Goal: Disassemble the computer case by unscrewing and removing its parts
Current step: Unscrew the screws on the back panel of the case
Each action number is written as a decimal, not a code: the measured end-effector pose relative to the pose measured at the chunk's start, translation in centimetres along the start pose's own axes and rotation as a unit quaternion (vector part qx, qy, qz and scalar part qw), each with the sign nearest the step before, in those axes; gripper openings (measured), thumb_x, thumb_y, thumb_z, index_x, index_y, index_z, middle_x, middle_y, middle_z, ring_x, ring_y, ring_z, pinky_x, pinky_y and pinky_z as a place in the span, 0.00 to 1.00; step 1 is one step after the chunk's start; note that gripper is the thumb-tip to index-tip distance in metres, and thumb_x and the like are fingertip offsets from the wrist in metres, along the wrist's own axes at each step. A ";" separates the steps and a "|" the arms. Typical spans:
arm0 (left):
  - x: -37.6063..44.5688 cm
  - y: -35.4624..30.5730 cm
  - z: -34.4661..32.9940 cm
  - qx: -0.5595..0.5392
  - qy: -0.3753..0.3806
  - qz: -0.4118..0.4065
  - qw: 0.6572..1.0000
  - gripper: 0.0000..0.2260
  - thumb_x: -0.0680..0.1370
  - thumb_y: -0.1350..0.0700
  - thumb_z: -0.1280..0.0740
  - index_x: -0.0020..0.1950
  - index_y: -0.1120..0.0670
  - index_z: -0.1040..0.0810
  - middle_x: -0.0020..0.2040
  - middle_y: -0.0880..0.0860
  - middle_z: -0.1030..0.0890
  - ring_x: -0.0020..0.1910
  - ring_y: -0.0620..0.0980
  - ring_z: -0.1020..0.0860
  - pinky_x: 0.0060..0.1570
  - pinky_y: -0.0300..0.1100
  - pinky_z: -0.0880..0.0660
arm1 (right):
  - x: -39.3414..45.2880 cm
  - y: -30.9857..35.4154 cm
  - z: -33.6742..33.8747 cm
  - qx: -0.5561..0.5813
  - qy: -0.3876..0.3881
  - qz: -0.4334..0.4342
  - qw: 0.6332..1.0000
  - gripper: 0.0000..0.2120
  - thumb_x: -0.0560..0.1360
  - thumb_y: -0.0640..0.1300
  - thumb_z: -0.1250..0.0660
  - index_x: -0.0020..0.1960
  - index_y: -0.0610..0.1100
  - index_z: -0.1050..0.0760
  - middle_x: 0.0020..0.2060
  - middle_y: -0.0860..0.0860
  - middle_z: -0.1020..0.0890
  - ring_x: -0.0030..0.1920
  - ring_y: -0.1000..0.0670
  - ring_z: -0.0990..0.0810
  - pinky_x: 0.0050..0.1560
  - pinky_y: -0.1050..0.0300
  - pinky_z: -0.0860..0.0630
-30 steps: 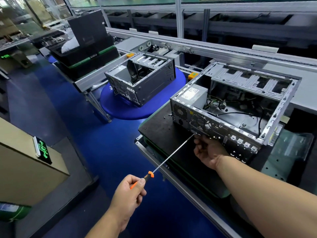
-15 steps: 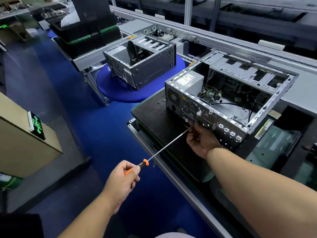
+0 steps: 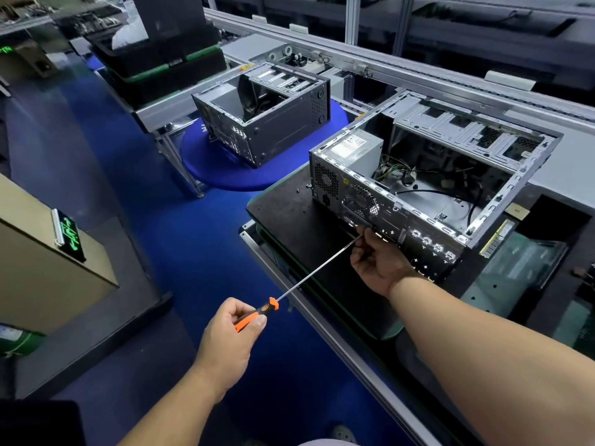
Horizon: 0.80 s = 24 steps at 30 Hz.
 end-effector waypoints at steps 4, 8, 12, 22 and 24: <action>0.0 -0.2 -0.1 -0.002 0.005 -0.002 1.000 0.08 0.81 0.52 0.28 0.46 0.41 0.23 0.37 0.47 0.21 0.31 0.43 0.27 0.33 0.38 0.26 | 0.1 0.0 0.1 0.013 0.009 0.005 1.000 0.09 0.82 0.46 0.34 0.51 0.42 0.18 0.34 0.51 0.23 0.35 0.55 0.29 0.33 0.64 0.27; 0.0 -0.7 -0.1 0.045 -0.016 -0.017 0.999 0.09 0.80 0.51 0.27 0.47 0.40 0.25 0.42 0.45 0.20 0.35 0.40 0.24 0.34 0.37 0.26 | 0.2 0.0 0.1 0.033 0.008 0.011 0.999 0.08 0.81 0.45 0.34 0.50 0.42 0.18 0.33 0.51 0.23 0.33 0.55 0.28 0.32 0.64 0.26; -0.2 -1.1 -0.1 0.110 -0.025 -0.047 0.992 0.12 0.80 0.51 0.27 0.49 0.39 0.29 0.40 0.46 0.22 0.39 0.40 0.23 0.36 0.36 0.27 | 0.3 -0.1 0.2 0.049 0.010 0.006 0.999 0.09 0.81 0.45 0.33 0.49 0.41 0.17 0.33 0.50 0.23 0.33 0.55 0.26 0.32 0.63 0.24; -0.4 -1.1 -0.6 -0.010 0.026 0.024 0.999 0.07 0.84 0.51 0.31 0.47 0.51 0.21 0.37 0.53 0.17 0.31 0.46 0.26 0.32 0.40 0.26 | 0.4 -0.1 0.5 0.034 0.026 0.006 0.999 0.08 0.74 0.46 0.29 0.45 0.42 0.15 0.34 0.50 0.22 0.33 0.54 0.25 0.32 0.62 0.23; -0.5 -1.0 -0.8 -0.060 0.056 0.092 0.992 0.11 0.85 0.50 0.32 0.48 0.56 0.21 0.37 0.55 0.17 0.30 0.48 0.27 0.31 0.41 0.29 | 0.4 -0.1 0.5 0.023 0.034 0.005 0.999 0.08 0.75 0.47 0.30 0.45 0.43 0.15 0.35 0.49 0.22 0.33 0.54 0.25 0.32 0.62 0.23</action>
Point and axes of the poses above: each hand's wrist, its own x-axis towards the middle knuckle, its own z-axis out of the back of the hand, y = z × x, the point moved 4 cm from there along x, towards the middle knuckle
